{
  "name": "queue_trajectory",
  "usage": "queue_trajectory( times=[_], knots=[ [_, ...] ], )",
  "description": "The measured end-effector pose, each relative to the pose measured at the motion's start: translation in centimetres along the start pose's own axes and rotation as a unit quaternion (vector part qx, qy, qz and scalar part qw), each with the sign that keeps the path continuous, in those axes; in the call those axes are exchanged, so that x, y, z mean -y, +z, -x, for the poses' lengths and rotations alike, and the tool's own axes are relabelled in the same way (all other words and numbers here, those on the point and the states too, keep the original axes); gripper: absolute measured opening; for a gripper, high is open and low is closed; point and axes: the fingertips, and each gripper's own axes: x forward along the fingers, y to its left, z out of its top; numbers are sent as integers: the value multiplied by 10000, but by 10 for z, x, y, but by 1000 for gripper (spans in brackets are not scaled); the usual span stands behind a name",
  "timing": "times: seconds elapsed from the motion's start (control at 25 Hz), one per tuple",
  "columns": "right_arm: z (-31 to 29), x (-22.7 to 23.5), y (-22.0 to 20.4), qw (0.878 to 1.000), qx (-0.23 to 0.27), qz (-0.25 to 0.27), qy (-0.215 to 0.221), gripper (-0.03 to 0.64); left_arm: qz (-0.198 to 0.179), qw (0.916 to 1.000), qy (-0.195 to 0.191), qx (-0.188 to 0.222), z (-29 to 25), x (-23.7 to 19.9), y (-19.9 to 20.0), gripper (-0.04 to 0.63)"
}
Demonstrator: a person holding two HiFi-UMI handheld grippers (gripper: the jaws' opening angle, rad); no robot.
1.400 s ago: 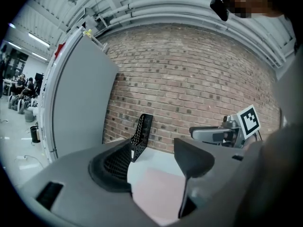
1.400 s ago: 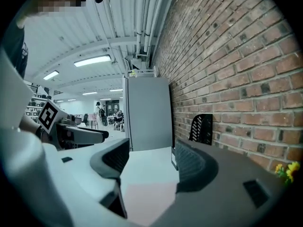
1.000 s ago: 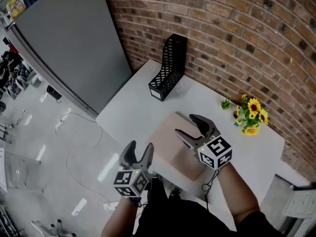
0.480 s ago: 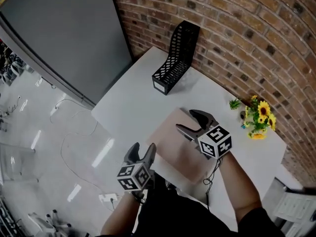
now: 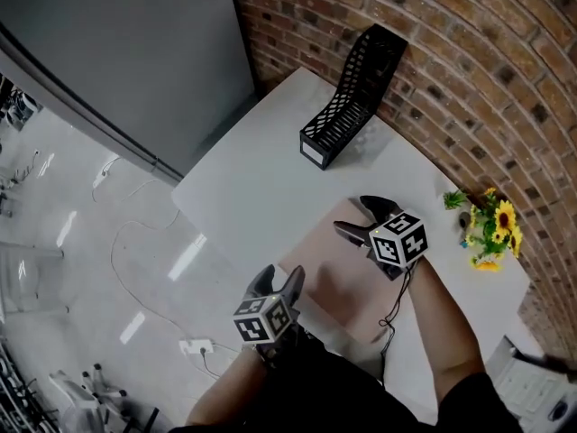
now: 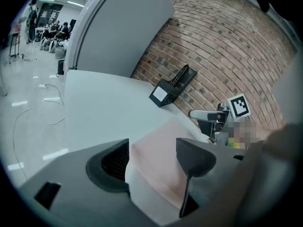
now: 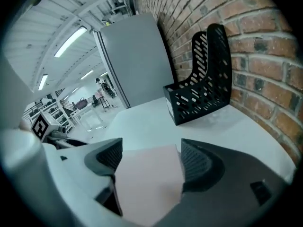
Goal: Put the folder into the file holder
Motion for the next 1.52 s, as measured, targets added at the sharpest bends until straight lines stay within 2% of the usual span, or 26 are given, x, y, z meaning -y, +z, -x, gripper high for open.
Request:
queue_trajectory(
  times=[0.52, 0.68, 1.16, 1.28, 1.52],
  knots=[
    [-51, 19, -38, 9921, -1189, -109, 379, 426, 417, 9980, 39, -466, -30, -22, -22, 298],
    [-60, 17, -45, 9888, -1396, -175, 501, 420, 346, 9983, -32, -473, -35, -21, -18, 298],
    [-58, 15, -39, 9897, -1343, -139, 479, 414, 342, 9982, -127, -473, -35, -22, -15, 298],
    [-51, 11, -24, 9925, -1151, -16, 414, 414, 229, 9992, -147, -302, -29, -18, -2, 298],
    [-23, -1, 24, 9982, -493, 225, 254, 414, -251, 9992, -188, 251, -9, 0, 39, 298]
  ],
)
